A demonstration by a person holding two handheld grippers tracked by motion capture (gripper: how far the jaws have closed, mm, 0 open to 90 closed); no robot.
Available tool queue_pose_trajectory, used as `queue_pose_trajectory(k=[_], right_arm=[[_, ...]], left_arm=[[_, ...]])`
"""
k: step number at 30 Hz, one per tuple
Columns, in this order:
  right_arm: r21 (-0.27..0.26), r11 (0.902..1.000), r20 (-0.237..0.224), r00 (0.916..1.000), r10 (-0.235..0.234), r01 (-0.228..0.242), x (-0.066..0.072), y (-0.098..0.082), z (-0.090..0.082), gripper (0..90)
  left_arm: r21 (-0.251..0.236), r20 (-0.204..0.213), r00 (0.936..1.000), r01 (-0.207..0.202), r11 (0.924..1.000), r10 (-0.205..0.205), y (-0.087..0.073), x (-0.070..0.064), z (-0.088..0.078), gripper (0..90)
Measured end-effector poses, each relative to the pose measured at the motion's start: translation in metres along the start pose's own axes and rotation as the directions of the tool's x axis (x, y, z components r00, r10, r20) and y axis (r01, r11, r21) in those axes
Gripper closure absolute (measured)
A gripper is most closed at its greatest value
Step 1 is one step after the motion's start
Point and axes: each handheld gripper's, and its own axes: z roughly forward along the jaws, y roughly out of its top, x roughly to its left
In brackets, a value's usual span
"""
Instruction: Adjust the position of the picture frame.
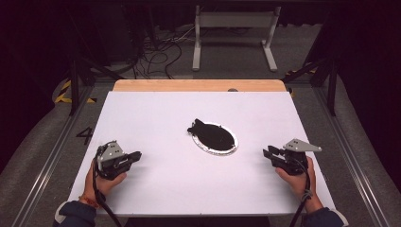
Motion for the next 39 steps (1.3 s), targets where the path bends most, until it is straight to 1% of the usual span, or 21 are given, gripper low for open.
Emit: queue_pose_trajectory(k=[1,2,3,4,6,11,15,17,18,20,22,24,25,26,27,28,29,30,31,37,39], right_arm=[[-0.006,0.9999,-0.011,0.9999,0.011,-0.011,-0.003,0.003,0.003,77.7],[-0.008,0.9999,-0.009,0.9998,0.015,-0.015,-0.005,0.007,0.008,80.1],[-0.007,0.9999,-0.01,0.9999,0.011,-0.011,-0.006,0.009,0.011,81.9],[-0.007,0.9999,-0.01,0.9999,0.011,-0.011,-0.006,0.009,0.011,81.9],[0.013,0.9998,-0.016,0.9997,-0.016,0.016,-0.005,0.013,0.024,85.3],[0.035,0.9986,-0.019,0.9991,-0.039,0.04,-0.001,0.015,0.034,86.4],[0.036,0.999,-0.036,0.999,-0.027,0.028,0.001,0.02,0.038,88.7],[0.036,0.9992,-0.064,0.9978,-0.014,0.017,0.005,0.023,0.041,89.9],[0.029,0.9994,-0.074,0.9972,-0.014,0.017,0.008,0.023,0.041,89.9],[0.019,0.9997,-0.101,0.9948,-0.01,0.012,0.017,0.021,0.041,90.0],[0.036,0.9987,-0.124,0.9917,-0.032,0.036,0.027,0.019,0.044,90.0],[0.062,0.9957,-0.158,0.9857,-0.058,0.069,0.039,0.016,0.048,90.0],[0.068,0.9948,-0.166,0.9841,-0.064,0.076,0.043,0.016,0.049,90.0],[0.068,0.9948,-0.166,0.9841,-0.064,0.076,0.043,0.016,0.049,90.0],[0.077,0.9927,-0.184,0.9799,-0.077,0.093,0.049,0.015,0.052,90.0],[0.082,0.9916,-0.189,0.9786,-0.083,0.1,0.053,0.015,0.053,90.0],[0.082,0.9916,-0.189,0.9786,-0.083,0.1,0.053,0.015,0.053,90.0],[0.086,0.9902,-0.194,0.9767,-0.091,0.11,0.056,0.015,0.054,90.0],[0.088,0.9899,-0.2,0.9753,-0.092,0.112,0.058,0.015,0.054,90.0],[0.098,0.9882,-0.212,0.9726,-0.095,0.118,0.062,0.016,0.06,90.0],[0.099,0.9876,-0.216,0.9715,-0.098,0.122,0.065,0.016,0.062,90.0]], left_arm=[[0.0,0.008,0.9998,-0.016,0.9999,0.016,0.005,0.003,0.005,89.7],[0.0,0.008,0.9998,-0.016,0.9999,0.016,0.005,0.003,0.005,89.9],[-0.002,0.017,0.9994,-0.03,0.9996,0.03,0.012,0.006,0.014,89.9],[-0.002,0.017,0.9994,-0.03,0.9996,0.03,0.012,0.006,0.014,90.0],[-0.008,0.038,0.9985,-0.038,0.9992,0.038,0.023,0.011,0.025,90.0],[-0.026,0.055,0.9974,-0.046,0.9986,0.047,0.038,0.013,0.041,90.0],[-0.071,0.064,0.9965,-0.05,0.9962,0.054,0.058,0.014,0.05,90.0],[-0.081,0.074,0.9967,-0.025,0.9964,0.031,0.067,0.016,0.056,90.0],[-0.075,0.077,0.996,-0.039,0.9964,0.045,0.076,0.016,0.064,90.0],[-0.073,0.083,0.9952,-0.046,0.9963,0.052,0.085,0.014,0.074,90.0],[-0.044,0.095,0.9941,-0.048,0.9979,0.052,0.094,0.012,0.086,90.0],[-0.018,0.081,0.9937,-0.077,0.9969,0.078,0.1,0.01,0.098,89.9],[0.004,0.095,0.9933,-0.066,0.9978,0.065,0.104,0.011,0.11,89.9],[0.004,0.095,0.9933,-0.066,0.9978,0.065,0.104,0.011,0.11,89.9],[0.006,0.096,0.9937,-0.06,0.9982,0.059,0.106,0.012,0.115,89.9],[0.008,0.093,0.9945,-0.049,0.9987,0.049,0.107,0.012,0.121,90.0],[0.008,0.093,0.9945,-0.049,0.9987,0.049,0.107,0.012,0.121,89.9],[0.018,0.095,0.9948,-0.037,0.9991,0.035,0.109,0.013,0.128,89.9],[0.028,0.092,0.9951,-0.04,0.9988,0.037,0.11,0.014,0.133,89.8],[0.055,0.094,0.9956,-0.006,0.9985,0.001,0.118,0.012,0.157,89.1],[0.071,0.085,0.9962,-0.022,0.9972,0.016,0.122,0.009,0.166,89.0]])
